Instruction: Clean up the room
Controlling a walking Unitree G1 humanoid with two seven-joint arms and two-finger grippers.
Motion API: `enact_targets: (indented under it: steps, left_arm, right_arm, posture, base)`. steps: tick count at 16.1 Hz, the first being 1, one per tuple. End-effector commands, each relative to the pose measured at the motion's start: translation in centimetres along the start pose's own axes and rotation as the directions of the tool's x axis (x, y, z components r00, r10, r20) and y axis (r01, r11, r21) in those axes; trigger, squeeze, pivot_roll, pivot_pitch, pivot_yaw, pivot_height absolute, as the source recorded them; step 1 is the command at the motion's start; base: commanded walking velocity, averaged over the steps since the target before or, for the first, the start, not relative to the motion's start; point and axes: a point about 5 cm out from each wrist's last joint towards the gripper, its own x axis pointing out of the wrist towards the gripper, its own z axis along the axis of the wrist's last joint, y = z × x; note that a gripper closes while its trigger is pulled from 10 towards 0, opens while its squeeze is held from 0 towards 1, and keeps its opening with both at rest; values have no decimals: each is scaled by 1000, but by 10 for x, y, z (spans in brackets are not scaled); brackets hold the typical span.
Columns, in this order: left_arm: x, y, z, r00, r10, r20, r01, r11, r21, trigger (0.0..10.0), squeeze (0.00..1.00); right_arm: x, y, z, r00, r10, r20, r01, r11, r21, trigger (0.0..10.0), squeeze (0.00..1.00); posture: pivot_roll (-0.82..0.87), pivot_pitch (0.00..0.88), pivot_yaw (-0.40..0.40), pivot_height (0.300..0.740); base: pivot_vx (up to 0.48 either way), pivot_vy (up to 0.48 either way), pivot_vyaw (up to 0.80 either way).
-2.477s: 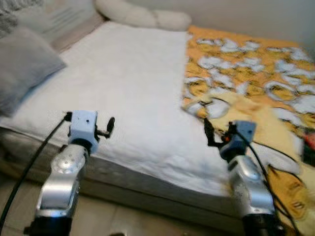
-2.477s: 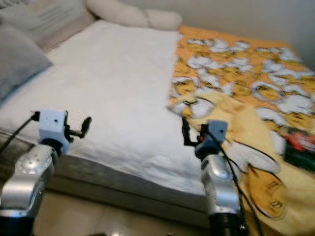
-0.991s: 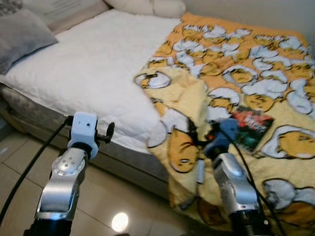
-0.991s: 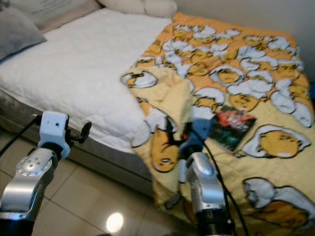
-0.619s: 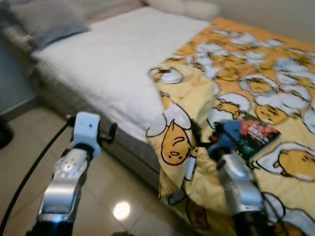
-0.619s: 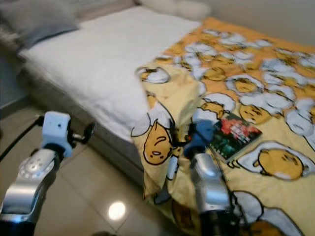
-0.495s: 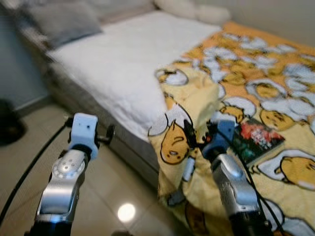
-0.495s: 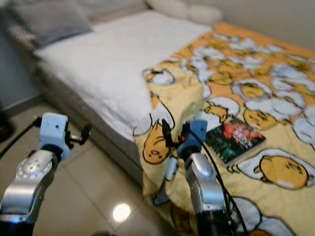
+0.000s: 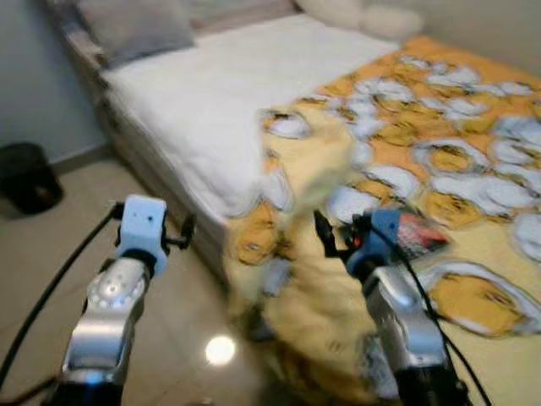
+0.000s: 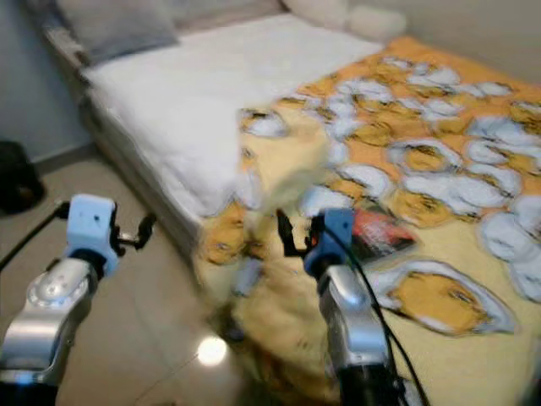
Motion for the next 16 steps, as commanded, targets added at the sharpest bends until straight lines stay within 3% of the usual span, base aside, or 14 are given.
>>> enact_targets:
  steps: [1, 9, 11, 12, 15, 16]
  left_arm:
    - [0, -1, 1, 1000, -14, 1, 14, 1000, 5, 10000, 1000]
    - [-4, -15, -3, 984, -175, -32, 177, 982, 64, 10000, 1000]
    - [-6, -16, -2, 976, -212, -38, 214, 975, 52, 10000, 1000]
    - [-11, -18, -3, 954, -295, -55, 298, 953, 53, 10000, 969]
    - [-16, -23, -3, 896, -437, -79, 441, 896, 50, 10000, 859]
    - [-18, -26, -3, 845, -527, -94, 533, 844, 61, 10000, 784]
  right_arm:
    - [-1, -1, 2, 1000, 2, 5, -2, 1000, 14, 10000, 1000]
    - [1, -4, -2, 999, -26, -29, 27, 999, 35, 10000, 1000]
    - [4, -6, -3, 998, -42, -54, 47, 995, 84, 10000, 941]
    - [14, -15, -6, 986, -102, -131, 115, 989, 93, 10000, 0]
    - [23, -32, -9, 950, -209, -231, 249, 956, 157, 10000, 0]
    - [26, -40, -12, 924, -253, -287, 318, 925, 207, 10000, 0]
  posture:
    - [-18, 0, -3, 740]
    - [-14, 0, 4, 740]
    - [-10, 0, -2, 740]
    - [0, 0, -14, 740]
    - [26, 0, -43, 740]
    - [37, 0, -54, 740]
  base:
    - [0, 0, 0]
    - [0, 0, 0]
    - [0, 0, 0]
    - [0, 0, 0]
    - [0, 0, 0]
    - [0, 0, 0]
